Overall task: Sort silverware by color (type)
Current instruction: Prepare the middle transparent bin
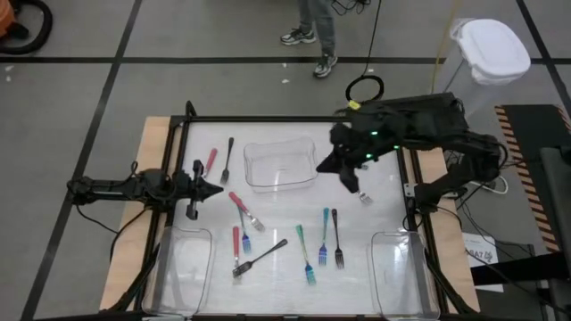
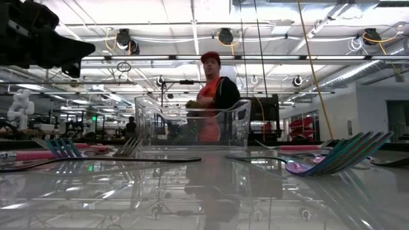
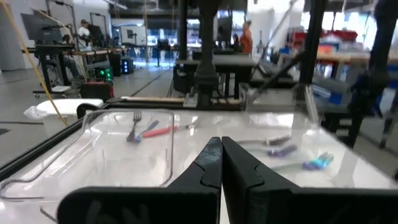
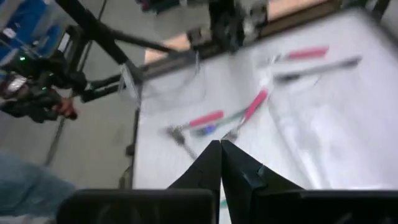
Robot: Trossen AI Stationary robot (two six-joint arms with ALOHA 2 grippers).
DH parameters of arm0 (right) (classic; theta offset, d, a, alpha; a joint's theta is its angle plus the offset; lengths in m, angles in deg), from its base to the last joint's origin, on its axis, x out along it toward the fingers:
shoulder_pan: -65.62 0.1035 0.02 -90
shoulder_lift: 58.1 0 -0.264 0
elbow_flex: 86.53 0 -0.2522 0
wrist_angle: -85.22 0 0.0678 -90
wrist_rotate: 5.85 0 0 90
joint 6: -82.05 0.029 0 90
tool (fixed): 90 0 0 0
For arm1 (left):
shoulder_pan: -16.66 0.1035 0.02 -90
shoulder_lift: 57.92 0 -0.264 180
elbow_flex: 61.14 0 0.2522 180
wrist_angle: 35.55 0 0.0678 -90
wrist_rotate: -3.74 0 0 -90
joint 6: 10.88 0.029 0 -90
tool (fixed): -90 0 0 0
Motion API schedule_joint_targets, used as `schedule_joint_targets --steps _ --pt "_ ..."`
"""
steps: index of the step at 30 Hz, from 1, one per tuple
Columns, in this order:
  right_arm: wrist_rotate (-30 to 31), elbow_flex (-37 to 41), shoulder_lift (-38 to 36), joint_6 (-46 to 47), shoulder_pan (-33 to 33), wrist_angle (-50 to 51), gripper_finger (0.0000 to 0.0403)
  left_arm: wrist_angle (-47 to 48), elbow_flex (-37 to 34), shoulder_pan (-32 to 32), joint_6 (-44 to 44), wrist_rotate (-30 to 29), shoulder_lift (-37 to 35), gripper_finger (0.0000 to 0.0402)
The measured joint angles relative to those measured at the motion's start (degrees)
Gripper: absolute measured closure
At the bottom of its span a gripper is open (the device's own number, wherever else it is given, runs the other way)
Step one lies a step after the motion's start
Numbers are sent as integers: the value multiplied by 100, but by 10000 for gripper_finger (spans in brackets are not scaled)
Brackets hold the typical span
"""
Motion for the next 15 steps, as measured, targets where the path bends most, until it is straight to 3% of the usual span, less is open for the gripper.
schedule_joint_targets --steps 8,15 --pt "-96 0 430 347 29 751 399 80 555 -17 -544 -236 167 401" --pt "236 2 439 548 182 1344 400 690 1703 -16 -541 -281 914 401"
